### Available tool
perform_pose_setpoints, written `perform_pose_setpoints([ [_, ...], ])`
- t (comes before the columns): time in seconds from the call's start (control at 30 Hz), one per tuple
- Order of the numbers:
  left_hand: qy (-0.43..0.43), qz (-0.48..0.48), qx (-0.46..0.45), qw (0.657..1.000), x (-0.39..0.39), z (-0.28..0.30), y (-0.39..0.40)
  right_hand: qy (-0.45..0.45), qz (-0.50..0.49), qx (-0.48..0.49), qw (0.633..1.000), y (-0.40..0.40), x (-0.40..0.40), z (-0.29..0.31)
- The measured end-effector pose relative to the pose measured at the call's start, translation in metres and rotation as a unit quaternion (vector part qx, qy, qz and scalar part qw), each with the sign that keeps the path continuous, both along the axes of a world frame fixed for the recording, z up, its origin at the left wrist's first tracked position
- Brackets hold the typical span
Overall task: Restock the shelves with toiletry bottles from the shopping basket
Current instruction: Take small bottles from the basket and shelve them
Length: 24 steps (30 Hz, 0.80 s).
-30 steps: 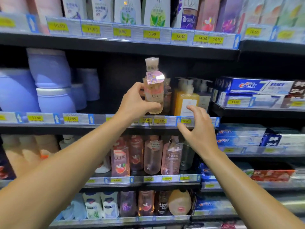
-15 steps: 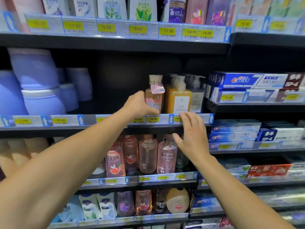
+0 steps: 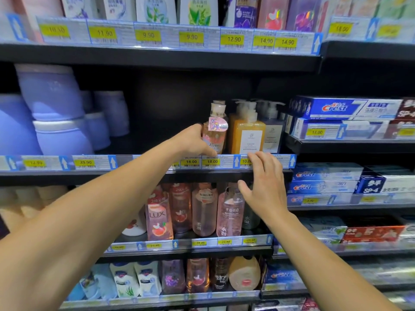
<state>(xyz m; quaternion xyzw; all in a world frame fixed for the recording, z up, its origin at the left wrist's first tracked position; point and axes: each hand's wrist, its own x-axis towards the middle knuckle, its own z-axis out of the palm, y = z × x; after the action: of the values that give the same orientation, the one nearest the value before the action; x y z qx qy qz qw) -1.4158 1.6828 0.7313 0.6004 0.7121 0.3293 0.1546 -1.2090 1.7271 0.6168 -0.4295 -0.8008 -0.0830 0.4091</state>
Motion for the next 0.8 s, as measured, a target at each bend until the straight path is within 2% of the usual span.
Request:
perform_pose_setpoints([
  [0.13,-0.017,-0.025,0.029,0.999,-0.002,0.001,-0.006,0.007,0.003,0.002,1.000,0.000,-0.001,-0.001],
  [0.3,0.000,-0.011,0.032,0.999,-0.010,0.002,-0.013,0.009,0.002,0.006,1.000,0.002,-0.001,-0.002],
  [0.5,0.018,0.020,0.190,0.981,-0.010,0.007,-0.022,0.014,-0.001,0.014,1.000,0.003,-0.003,-0.004],
  [0.6,0.053,0.030,0.203,0.977,-0.003,0.004,-0.016,0.014,-0.001,0.014,1.000,0.004,-0.003,-0.004],
  [0.8,0.052,0.044,0.213,0.975,0.011,-0.001,0.001,0.012,-0.001,0.013,1.000,0.005,-0.001,-0.005],
])
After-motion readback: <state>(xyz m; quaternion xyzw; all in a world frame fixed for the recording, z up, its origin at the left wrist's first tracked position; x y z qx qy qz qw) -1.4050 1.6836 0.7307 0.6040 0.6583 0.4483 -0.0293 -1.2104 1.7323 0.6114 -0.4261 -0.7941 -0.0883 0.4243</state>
